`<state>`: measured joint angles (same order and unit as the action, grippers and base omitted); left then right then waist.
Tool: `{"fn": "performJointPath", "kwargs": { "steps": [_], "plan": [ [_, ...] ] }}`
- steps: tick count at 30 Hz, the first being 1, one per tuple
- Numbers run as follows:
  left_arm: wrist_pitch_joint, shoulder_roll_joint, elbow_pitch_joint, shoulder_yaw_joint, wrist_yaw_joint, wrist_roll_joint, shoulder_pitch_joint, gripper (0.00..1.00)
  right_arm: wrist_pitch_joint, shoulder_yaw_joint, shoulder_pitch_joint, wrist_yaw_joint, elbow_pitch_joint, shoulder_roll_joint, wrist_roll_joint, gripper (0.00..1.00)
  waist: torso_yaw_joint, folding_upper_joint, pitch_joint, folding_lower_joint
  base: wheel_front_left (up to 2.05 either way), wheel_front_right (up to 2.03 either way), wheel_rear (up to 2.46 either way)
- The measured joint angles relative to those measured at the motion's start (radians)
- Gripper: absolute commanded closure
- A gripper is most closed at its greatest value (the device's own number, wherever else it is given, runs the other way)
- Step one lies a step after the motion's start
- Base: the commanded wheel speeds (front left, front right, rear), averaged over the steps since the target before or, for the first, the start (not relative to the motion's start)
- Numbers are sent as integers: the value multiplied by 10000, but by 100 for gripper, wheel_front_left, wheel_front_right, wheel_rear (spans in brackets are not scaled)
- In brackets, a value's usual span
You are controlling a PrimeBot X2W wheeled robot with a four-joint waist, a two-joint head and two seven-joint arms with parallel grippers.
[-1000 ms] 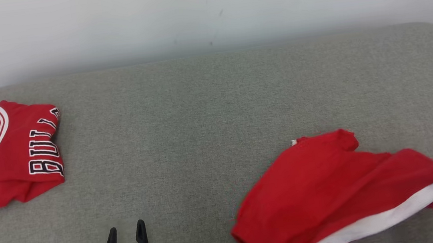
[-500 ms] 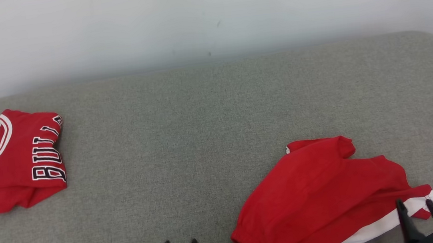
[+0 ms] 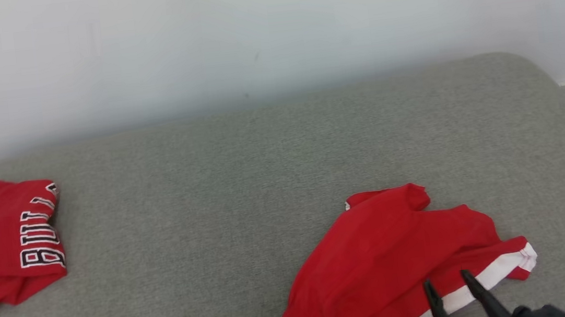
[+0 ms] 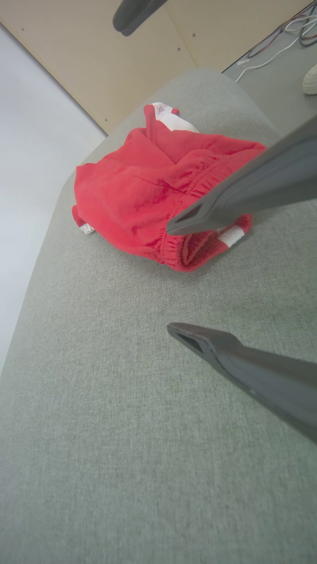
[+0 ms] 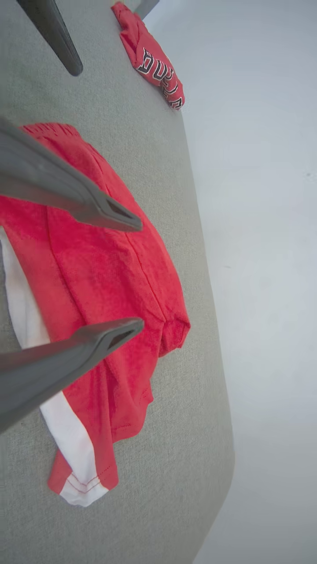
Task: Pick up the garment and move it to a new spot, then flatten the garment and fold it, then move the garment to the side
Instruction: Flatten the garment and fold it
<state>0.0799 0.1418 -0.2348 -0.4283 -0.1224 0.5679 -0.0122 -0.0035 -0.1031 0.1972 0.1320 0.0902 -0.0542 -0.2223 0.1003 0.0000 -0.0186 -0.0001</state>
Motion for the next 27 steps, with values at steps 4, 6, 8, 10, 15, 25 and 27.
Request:
{"fn": "performJointPath", "kwargs": {
  "steps": [4,6,8,10,15,25,27],
  "plan": [
    [88,-56,-197,-42,79,29,-9,0,-688,-679,174,0,-178,-182,207,0,334,0,85,0,0,0,0],
    [21,-86,-336,-111,82,29,18,0,-805,-838,176,0,-343,-219,209,0,501,0,110,0,0,0,0],
    [-151,-136,-522,-163,96,50,89,0,-855,-934,167,0,-472,-230,207,0,662,0,126,0,0,0,0],
    [-336,-224,-679,-184,96,207,217,0,-901,-984,105,0,-552,-238,205,0,808,0,128,0,0,0,0],
    [-1097,-500,-1070,-115,82,1162,446,0,-970,-1024,-58,0,-698,-288,198,0,1128,0,74,0,0,0,0],
    [-1680,-721,-1179,56,61,2385,1054,0,-1112,-1055,-286,0,-871,-270,169,0,1484,0,-223,2,0,0,0],
    [-1626,-721,-1267,19,19,2401,1244,100,-1126,-1066,-316,0,-899,-261,167,0,1505,0,-258,2,0,0,0]
  ]
}}
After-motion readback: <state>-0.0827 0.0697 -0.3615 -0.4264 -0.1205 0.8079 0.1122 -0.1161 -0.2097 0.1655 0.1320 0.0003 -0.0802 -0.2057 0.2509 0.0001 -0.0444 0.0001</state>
